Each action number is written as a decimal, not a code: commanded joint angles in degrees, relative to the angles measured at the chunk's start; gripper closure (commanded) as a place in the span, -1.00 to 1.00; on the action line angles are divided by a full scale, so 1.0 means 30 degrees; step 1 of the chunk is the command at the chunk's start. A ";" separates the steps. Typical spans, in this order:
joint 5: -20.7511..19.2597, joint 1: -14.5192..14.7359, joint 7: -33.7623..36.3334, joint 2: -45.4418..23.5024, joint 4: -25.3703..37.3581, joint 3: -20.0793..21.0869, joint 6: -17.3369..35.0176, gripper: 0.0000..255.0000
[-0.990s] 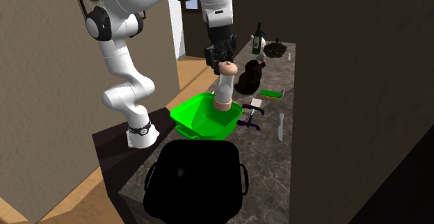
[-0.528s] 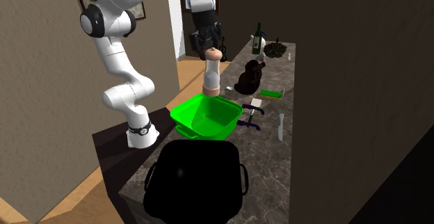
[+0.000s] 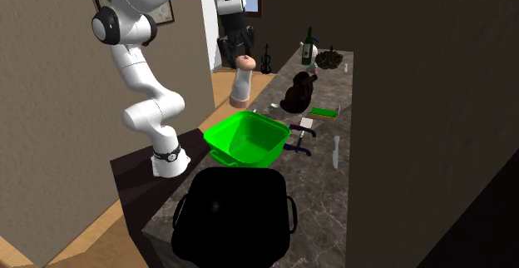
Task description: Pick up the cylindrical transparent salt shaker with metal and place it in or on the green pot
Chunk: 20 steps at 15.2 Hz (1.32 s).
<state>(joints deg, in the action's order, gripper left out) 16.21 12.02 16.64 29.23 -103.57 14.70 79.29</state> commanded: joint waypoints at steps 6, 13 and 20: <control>0.0179 0.0086 -0.0395 0.0955 -0.2591 0.0072 0.1616 1.00; 0.0375 0.0175 -0.0757 0.1675 -0.4972 0.0210 0.3255 1.00; 0.0601 0.0271 -0.1090 0.2208 -0.7159 0.0397 0.4891 1.00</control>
<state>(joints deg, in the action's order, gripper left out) 17.88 12.77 13.46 35.56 -124.12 15.78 93.28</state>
